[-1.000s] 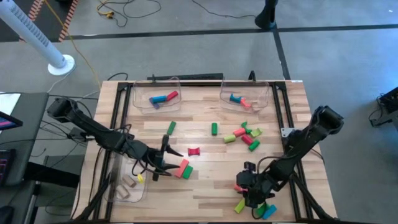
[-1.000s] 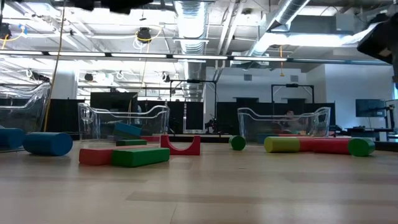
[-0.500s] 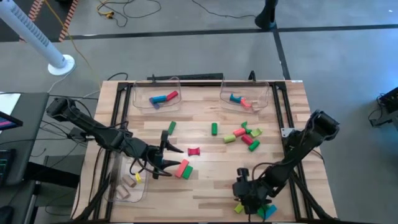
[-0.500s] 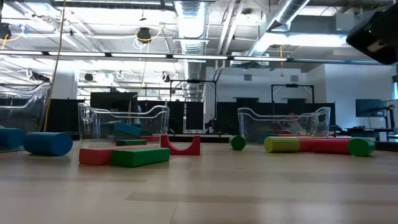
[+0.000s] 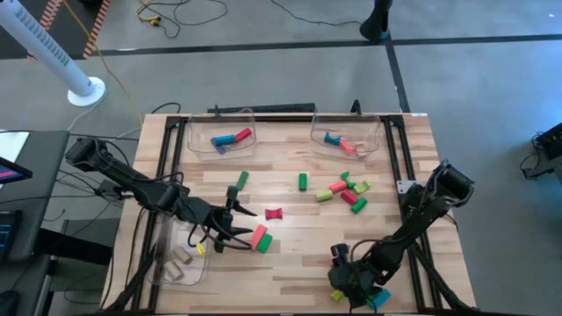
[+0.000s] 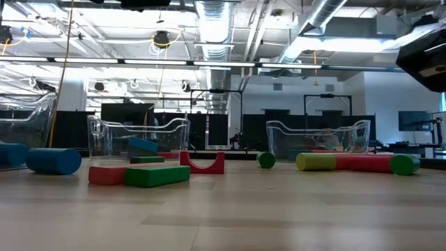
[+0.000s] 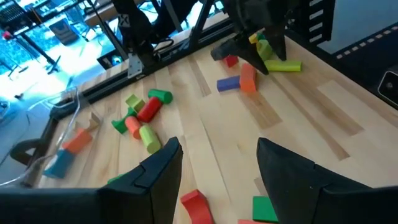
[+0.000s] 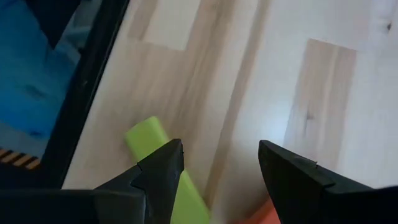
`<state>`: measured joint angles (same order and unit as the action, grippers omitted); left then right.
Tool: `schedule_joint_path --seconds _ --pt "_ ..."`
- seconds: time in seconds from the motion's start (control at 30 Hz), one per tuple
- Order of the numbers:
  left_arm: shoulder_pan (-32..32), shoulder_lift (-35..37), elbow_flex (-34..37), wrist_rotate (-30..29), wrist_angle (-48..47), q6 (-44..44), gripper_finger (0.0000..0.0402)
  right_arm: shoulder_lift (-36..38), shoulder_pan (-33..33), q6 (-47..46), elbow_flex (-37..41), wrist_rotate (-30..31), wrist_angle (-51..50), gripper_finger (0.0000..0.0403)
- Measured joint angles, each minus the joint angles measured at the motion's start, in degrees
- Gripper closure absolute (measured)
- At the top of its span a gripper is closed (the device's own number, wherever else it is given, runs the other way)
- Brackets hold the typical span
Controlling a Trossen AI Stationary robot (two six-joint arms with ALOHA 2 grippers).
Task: Sort blocks by size
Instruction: Put the light green rectangular block into the top left transparent bin
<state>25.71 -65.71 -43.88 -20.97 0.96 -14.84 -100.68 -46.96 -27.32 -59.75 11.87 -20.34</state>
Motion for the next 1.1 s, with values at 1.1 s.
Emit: schedule_joint_path --seconds 1.1 --pt "0.0 0.0 0.0 -1.1 -1.1 -2.1 0.0200 0.1 -4.3 -0.7 0.0 3.1 -4.5 0.0159"
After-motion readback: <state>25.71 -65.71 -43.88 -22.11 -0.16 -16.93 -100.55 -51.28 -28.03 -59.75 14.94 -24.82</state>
